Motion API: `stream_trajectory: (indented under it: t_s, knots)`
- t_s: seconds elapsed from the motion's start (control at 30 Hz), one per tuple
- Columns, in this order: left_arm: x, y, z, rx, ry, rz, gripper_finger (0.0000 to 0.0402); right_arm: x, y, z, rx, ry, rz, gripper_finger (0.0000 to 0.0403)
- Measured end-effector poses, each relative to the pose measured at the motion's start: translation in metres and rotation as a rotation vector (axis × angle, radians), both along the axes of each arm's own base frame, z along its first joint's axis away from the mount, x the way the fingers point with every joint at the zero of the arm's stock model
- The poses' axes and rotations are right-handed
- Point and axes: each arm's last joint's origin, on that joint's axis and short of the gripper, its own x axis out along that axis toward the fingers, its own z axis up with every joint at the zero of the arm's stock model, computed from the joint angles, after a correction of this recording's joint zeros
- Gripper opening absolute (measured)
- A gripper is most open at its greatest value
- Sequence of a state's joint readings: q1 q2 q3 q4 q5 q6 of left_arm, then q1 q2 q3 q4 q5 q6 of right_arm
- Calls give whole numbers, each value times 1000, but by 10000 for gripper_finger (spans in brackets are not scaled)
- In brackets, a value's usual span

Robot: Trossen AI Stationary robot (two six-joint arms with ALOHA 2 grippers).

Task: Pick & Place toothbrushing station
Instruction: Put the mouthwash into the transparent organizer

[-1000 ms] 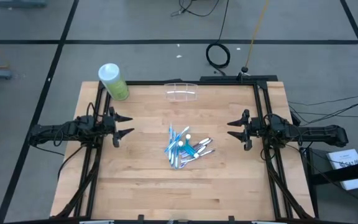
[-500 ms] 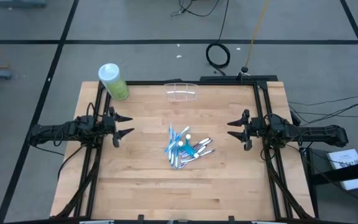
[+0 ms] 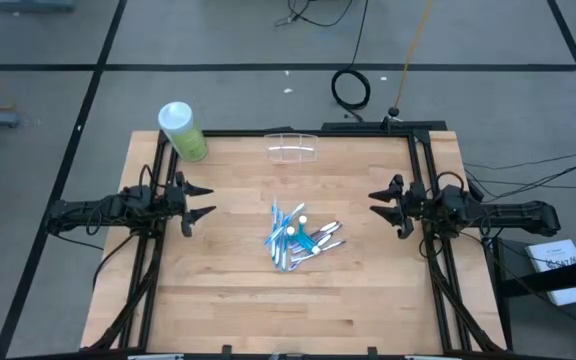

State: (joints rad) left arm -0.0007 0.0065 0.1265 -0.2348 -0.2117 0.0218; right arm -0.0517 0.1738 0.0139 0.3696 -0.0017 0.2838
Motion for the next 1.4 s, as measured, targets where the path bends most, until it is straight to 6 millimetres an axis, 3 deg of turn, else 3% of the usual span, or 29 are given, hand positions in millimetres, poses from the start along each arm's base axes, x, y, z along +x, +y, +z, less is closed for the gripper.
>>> stream_trajectory:
  t_s: [0.17,0.33,0.53,0.8,1.17,1.4]
  knots:
    - [0,0,0,0,0,0,241,0,0,2,45,-22,4,183]
    - [0,0,0,0,0,0,241,6,0,-1,-25,20,-49,188]
    - [0,0,0,0,0,0,241,27,5,-27,-26,302,-158,229]
    - [0,0,0,0,-2,0,241,77,16,-30,-50,347,-181,296]
    - [0,0,0,0,-1,0,241,162,26,-44,-185,428,-178,291]
    - [0,0,0,0,-1,0,241,186,29,-53,-226,474,-171,291]
